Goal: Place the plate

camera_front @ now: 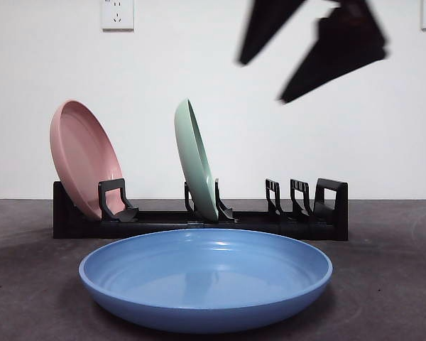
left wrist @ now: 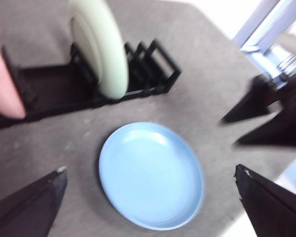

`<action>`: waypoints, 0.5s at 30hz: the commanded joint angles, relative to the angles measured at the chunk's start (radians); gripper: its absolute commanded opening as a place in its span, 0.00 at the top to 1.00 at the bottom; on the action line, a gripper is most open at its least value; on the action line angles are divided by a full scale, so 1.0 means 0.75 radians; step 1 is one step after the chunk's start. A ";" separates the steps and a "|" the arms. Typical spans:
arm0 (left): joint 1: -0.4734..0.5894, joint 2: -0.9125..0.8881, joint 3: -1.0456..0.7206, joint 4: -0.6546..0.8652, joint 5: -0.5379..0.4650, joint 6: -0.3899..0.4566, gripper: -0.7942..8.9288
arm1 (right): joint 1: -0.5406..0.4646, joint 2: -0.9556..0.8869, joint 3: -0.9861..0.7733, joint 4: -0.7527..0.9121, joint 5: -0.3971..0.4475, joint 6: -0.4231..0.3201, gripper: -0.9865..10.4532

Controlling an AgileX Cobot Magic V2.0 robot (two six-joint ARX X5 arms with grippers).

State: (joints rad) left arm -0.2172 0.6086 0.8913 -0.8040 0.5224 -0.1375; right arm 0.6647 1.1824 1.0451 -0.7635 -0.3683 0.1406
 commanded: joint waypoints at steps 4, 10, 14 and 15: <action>-0.045 0.146 0.042 0.008 -0.091 -0.014 0.34 | -0.227 -0.113 0.018 -0.109 -0.030 -0.102 0.64; -0.098 0.370 0.125 0.002 -0.131 -0.047 0.34 | -0.409 -0.269 -0.010 -0.141 -0.103 -0.125 0.64; -0.138 0.531 0.230 -0.039 -0.210 -0.047 0.34 | -0.513 -0.380 -0.080 -0.139 -0.157 -0.127 0.64; -0.148 0.573 0.264 -0.055 -0.234 -0.047 0.34 | -0.540 -0.410 -0.105 -0.138 -0.174 -0.128 0.64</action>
State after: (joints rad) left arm -0.3202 1.0077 1.0485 -0.8444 0.3611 -0.1696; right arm 0.2680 0.8791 0.9726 -0.8665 -0.4873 0.0578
